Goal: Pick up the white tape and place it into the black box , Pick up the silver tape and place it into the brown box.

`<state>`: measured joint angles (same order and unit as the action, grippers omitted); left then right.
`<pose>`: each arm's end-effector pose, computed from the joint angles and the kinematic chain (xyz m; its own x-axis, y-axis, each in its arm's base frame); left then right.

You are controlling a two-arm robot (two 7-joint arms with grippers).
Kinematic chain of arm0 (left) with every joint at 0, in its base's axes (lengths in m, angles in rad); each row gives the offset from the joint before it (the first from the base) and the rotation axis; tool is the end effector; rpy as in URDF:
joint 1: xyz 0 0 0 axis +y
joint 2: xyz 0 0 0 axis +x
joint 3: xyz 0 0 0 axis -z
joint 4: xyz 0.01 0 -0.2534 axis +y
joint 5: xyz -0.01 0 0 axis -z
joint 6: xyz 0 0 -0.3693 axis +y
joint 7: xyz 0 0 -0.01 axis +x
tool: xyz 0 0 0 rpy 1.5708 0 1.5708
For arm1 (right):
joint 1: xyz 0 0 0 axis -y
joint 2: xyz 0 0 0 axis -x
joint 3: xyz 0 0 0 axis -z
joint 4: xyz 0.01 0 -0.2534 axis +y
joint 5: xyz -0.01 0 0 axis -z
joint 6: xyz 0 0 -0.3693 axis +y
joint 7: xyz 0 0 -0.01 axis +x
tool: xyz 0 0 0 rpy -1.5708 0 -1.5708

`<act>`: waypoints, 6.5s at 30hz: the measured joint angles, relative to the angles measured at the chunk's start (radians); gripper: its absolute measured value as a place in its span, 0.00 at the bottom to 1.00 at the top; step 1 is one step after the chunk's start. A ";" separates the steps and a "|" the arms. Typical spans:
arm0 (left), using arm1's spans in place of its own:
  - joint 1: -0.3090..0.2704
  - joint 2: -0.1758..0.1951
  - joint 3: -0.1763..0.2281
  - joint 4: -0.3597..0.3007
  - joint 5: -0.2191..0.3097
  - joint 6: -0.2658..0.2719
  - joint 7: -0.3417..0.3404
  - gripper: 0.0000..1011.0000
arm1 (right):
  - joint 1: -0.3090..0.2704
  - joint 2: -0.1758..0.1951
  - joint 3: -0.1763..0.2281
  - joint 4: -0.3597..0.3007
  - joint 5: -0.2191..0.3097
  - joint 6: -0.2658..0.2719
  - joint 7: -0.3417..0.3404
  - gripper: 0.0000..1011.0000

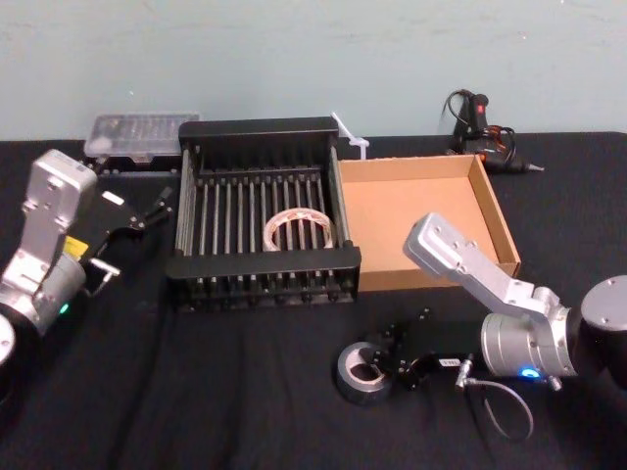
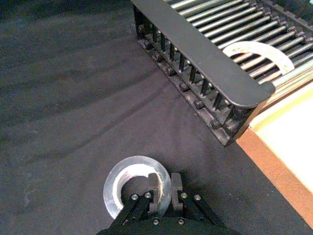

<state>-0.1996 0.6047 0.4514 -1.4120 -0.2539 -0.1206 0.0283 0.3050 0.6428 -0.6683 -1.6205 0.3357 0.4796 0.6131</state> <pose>0.4093 0.0459 -0.2843 0.2922 0.8803 0.3738 -0.9553 0.2874 0.0701 0.3933 0.0444 -0.2371 0.8875 -0.4607 -0.0061 0.3616 0.7047 -0.6104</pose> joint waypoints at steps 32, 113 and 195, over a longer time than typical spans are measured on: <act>0.000 0.000 0.000 0.000 0.000 0.000 0.000 0.99 | 0.026 -0.034 0.180 0.070 0.051 0.010 -0.179 0.16; 0.000 0.000 0.000 0.000 0.000 0.000 0.000 0.99 | 0.089 -0.142 0.245 0.184 0.002 0.046 -0.268 0.99; 0.000 0.000 0.000 0.000 0.000 0.000 0.000 0.99 | -0.093 -0.255 0.314 0.229 -0.286 -0.469 -0.595 0.99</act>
<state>-0.1995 0.6047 0.4514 -1.4120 -0.2539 -0.1205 0.0283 0.2122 0.3883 -0.3542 -1.3915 0.0495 0.0110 0.0183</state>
